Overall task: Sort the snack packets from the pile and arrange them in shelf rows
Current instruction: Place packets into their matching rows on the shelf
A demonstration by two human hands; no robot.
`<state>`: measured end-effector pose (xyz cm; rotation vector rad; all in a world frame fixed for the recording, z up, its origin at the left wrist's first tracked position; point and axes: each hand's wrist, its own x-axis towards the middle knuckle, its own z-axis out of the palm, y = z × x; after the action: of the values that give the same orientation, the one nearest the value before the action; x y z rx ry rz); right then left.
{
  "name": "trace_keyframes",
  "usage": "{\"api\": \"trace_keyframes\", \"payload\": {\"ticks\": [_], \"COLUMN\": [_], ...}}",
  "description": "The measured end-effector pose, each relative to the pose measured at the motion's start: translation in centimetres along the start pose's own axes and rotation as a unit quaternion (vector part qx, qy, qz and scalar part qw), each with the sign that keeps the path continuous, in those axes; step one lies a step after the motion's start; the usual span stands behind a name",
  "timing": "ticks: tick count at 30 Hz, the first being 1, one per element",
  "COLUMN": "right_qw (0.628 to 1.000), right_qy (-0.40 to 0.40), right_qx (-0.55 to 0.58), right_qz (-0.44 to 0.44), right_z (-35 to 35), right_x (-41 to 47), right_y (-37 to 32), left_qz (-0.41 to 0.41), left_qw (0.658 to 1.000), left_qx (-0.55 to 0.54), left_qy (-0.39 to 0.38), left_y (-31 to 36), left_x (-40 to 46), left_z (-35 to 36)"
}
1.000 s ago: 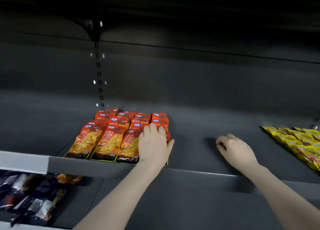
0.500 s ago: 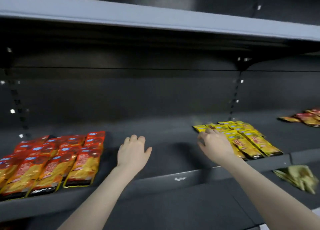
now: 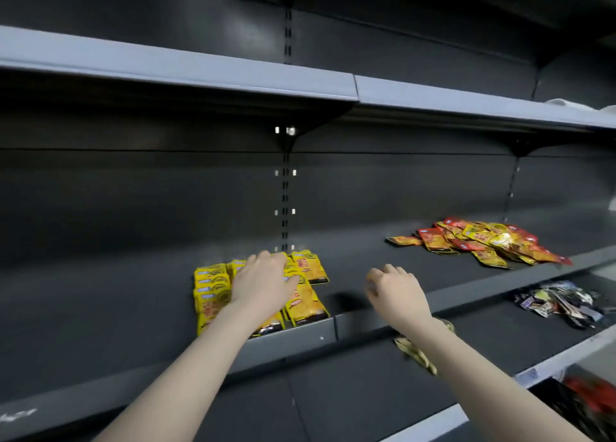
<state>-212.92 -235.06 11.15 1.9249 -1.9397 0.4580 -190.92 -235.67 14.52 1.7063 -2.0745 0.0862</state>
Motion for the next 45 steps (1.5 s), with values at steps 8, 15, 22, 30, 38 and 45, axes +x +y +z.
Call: {"api": "trace_keyframes", "payload": {"ticks": [8, 15, 22, 30, 38, 45], "right_qw": [0.999, 0.998, 0.995, 0.993, 0.989, 0.983], "right_qy": [0.000, 0.010, 0.063, 0.037, 0.099, 0.113], "right_qx": [0.010, 0.000, 0.025, 0.085, 0.110, 0.138], "right_qz": [0.036, 0.056, 0.076, 0.067, 0.001, -0.042], "right_z": [4.7, 8.0, 7.6, 10.4, 13.4, 14.3], "right_x": [3.1, 7.6, 12.0, 15.2, 16.0, 15.2], "right_y": [12.7, 23.8, 33.7, 44.6, 52.2, 53.1], "left_qz": [0.034, 0.051, 0.051, -0.039, -0.090, -0.157], "left_qw": [0.999, 0.996, 0.995, 0.994, 0.988, 0.978], "left_qx": [-0.008, 0.012, 0.019, 0.034, 0.022, 0.022], "left_qy": [-0.033, -0.072, -0.080, -0.099, -0.120, -0.133], "left_y": [10.9, 18.1, 25.1, 37.5, 48.6, 50.5], "left_x": [6.8, 14.3, 19.0, 20.7, 21.9, 22.9], "left_z": [7.0, 11.9, 14.2, 20.6, 26.4, 28.0]}}
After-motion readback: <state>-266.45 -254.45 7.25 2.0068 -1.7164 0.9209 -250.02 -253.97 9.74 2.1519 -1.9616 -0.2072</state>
